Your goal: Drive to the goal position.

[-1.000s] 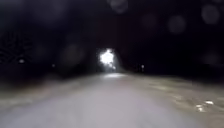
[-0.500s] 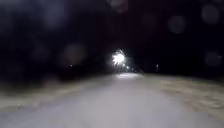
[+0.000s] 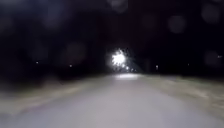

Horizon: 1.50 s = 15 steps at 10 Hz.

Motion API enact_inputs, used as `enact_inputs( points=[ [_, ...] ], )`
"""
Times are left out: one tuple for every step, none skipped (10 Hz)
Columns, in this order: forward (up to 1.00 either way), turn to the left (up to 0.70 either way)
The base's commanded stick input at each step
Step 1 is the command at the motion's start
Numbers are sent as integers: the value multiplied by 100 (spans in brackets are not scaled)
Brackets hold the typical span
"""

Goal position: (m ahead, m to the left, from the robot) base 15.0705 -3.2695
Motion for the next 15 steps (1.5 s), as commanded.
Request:
enact_inputs(
  points=[
    [100, 0],
    [100, 0],
    [100, 0],
    [100, 0],
    [100, 0],
    [100, 0],
    [100, 0],
    [100, 0],
    [100, 0],
    [100, 0],
    [100, 0],
    [100, 0],
    [100, 0],
    [100, 0],
    [100, 0]
  ],
)
